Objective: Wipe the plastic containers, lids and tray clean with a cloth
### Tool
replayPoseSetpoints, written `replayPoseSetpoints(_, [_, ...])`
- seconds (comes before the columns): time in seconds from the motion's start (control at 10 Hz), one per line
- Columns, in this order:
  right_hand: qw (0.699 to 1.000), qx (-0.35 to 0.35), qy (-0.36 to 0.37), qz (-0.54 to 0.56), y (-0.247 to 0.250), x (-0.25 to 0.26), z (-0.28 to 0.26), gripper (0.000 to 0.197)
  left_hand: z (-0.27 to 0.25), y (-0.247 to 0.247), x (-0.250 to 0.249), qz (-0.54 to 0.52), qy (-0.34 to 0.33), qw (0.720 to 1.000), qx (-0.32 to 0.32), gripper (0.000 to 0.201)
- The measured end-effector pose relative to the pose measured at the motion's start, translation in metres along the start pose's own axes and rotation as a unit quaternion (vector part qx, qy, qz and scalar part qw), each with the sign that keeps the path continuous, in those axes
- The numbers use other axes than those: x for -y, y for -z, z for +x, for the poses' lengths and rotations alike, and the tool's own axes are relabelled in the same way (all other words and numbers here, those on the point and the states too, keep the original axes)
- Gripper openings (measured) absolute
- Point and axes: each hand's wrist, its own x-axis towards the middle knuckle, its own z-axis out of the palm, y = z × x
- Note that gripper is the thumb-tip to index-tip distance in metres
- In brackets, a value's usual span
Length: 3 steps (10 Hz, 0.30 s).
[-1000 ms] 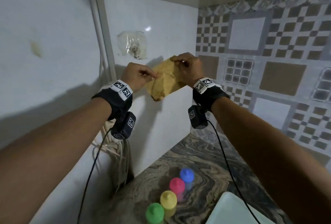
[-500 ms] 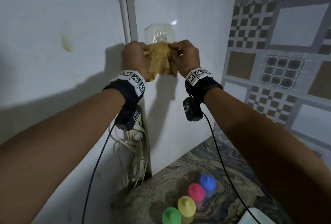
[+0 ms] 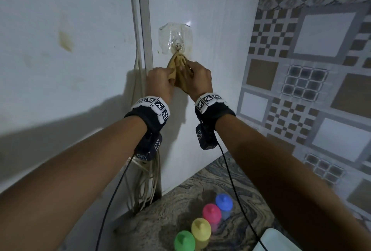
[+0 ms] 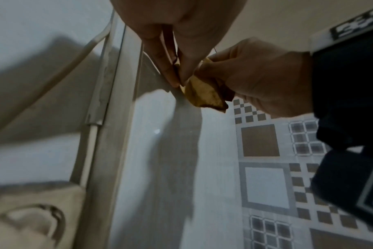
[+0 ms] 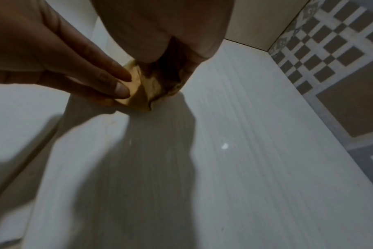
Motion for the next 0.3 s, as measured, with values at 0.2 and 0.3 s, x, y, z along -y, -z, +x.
replayPoseSetpoints(0.2, [0.999, 0.014, -0.04, -0.019, -0.005, -0.003, -0.026, 0.018, -0.021, -0.012, 0.008, -0.091, 0.015, 0.996, 0.005, 0.03])
replayPoseSetpoints(0.3, [0.996, 0.047, -0.061, -0.043, 0.002, -0.002, -0.05, 0.028, -0.041, -0.008, 0.004, -0.095, 0.048, 0.994, 0.032, 0.028])
